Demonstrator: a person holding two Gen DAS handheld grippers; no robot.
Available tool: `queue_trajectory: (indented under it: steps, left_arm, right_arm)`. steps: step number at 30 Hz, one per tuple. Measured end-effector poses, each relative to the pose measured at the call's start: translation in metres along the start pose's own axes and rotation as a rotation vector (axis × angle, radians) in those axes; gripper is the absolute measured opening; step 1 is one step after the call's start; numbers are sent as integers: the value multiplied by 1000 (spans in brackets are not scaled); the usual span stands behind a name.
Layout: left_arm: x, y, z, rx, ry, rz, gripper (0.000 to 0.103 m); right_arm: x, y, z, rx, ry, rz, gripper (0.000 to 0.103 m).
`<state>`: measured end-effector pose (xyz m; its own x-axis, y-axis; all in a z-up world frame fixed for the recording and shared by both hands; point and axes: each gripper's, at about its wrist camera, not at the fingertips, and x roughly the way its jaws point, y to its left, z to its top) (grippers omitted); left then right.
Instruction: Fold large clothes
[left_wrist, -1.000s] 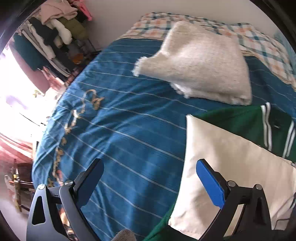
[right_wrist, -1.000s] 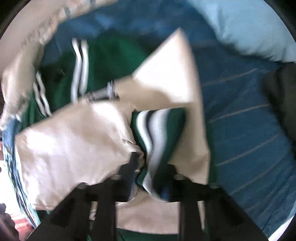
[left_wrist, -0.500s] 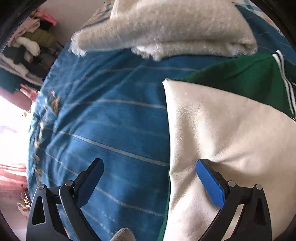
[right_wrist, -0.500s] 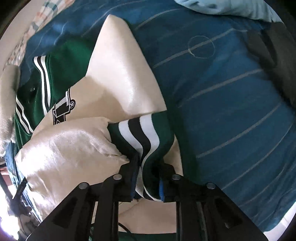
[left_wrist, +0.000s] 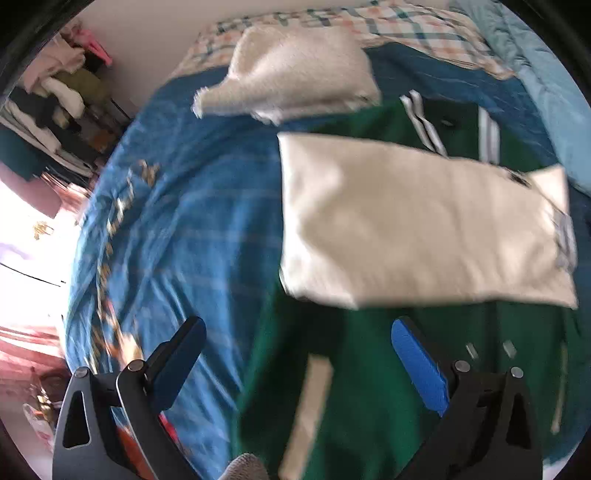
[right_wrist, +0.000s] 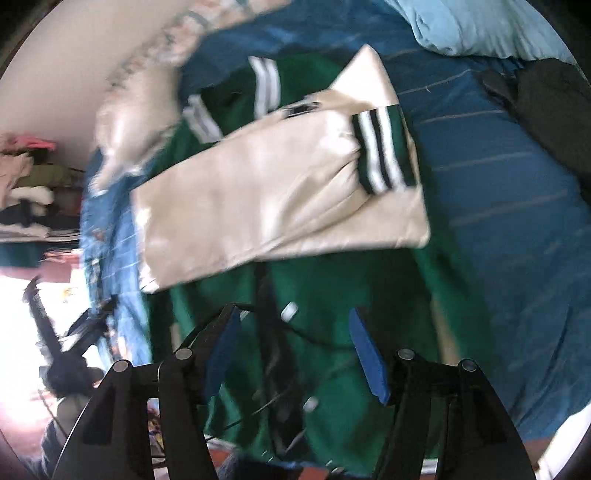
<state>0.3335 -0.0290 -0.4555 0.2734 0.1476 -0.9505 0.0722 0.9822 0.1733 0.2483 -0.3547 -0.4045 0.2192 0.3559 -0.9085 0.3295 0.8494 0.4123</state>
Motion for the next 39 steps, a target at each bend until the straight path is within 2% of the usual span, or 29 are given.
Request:
queue_trajectory:
  steps: [2,5,9,10,12,16,18,19,22,25,29,31,32,33,36,39]
  left_arm:
    - [-13,-2,-19,7,14,-22,103]
    - [-33,1,-44,-3,28,-38,103]
    - [-37,1,-69,-6,24,15,103]
    - [-30,-2,-75,-10,30,47,103]
    - [-21,-4,-86,-23,16,66,103]
    - [24,-26,-105,-16,18,147,103]
    - [47,-35,-116,-2,54,172,103]
    - [60,-40,-120,-3,76,179,103]
    - [98,-53,-133,10,139,210,103]
    - [107,-53,-137,-3,92,207,103]
    - [110,-46,-139,-79,14,167,103]
    - [114,-37,-137,-128,26,112,103]
    - [114,-37,-136,-126,36,100,103]
    - [114,-36,-133,-103,53,87,103]
    - [107,-33,-125,-47,117,84,103]
    - [85,-27,-126,-33,94,111,103]
  right_arm:
    - [-23,0,-26,-2,-49,47,63]
    - [-49,0,-58,-23,-64,64,64]
    - [-36,-9,-77,-12,-21,49,68]
    - [-19,-15,-74,-9,24,30,68]
    - [19,-23,-68,-33,53,6,68]
    - [97,-28,-67,-70,140,-37,68]
    - [136,-28,-68,-53,195,-51,68]
    - [148,-27,-70,-48,208,-49,68]
    - [175,-21,-77,-63,234,-111,68]
    - [189,-18,-81,-77,244,-190,68]
    - [199,-19,-78,-52,247,-242,67]
    - [196,-23,-76,-21,224,-285,47]
    - [194,-26,-75,-5,210,-287,24]
    - [190,-31,-74,25,203,-269,13]
    - [178,-41,-71,97,197,-196,10]
    - [161,-37,-71,124,188,-130,10]
